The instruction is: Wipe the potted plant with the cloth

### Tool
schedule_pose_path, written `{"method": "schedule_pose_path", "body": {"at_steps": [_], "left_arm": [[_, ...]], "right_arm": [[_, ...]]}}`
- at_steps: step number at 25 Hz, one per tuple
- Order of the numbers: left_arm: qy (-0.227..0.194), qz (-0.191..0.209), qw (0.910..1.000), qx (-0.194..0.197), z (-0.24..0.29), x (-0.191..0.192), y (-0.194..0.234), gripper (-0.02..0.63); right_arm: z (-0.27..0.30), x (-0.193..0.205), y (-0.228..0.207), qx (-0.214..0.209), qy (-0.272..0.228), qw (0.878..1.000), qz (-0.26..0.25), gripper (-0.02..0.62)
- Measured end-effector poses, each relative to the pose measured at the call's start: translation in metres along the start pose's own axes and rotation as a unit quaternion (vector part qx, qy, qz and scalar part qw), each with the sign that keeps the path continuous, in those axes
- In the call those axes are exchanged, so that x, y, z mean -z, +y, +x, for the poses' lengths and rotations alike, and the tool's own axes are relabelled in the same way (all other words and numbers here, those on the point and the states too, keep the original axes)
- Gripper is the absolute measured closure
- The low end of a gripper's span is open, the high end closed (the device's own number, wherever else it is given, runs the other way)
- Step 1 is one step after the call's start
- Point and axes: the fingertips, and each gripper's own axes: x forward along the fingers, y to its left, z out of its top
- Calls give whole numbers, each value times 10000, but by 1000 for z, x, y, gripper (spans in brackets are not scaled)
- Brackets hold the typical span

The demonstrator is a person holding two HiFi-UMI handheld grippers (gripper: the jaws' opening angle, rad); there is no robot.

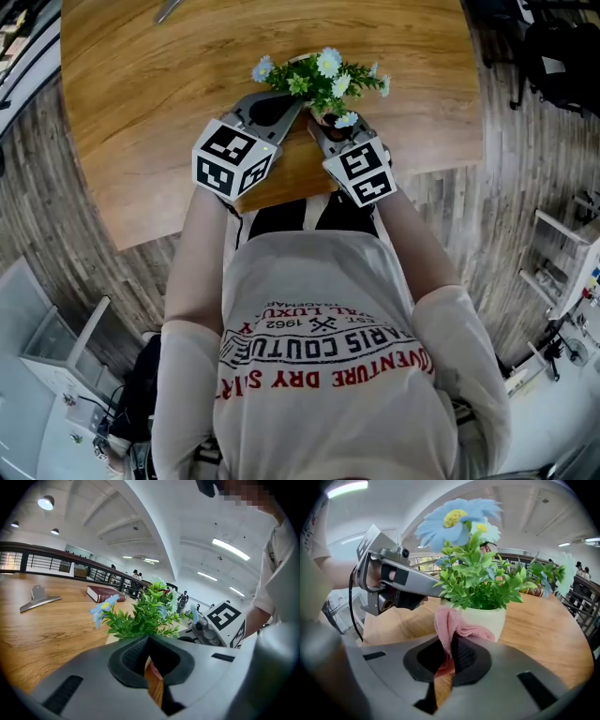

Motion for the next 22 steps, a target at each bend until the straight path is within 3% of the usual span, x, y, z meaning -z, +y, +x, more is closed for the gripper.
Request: {"method": "schedule_pose_path", "body": {"at_steps": [16,18,22], "left_arm": [[17,-403,9988,261,-6,9,-1,591],[0,-534,9984,188,-8,12,2,591],[-145,-312,9994,-46,-11,7,2,591]], "right_arm": [[14,-10,33,-629,-234,9975,205,555],[8,-7,31,-608,-206,9977,211,555],[-16,4,10,-310,-185,9987,347,557]]}}
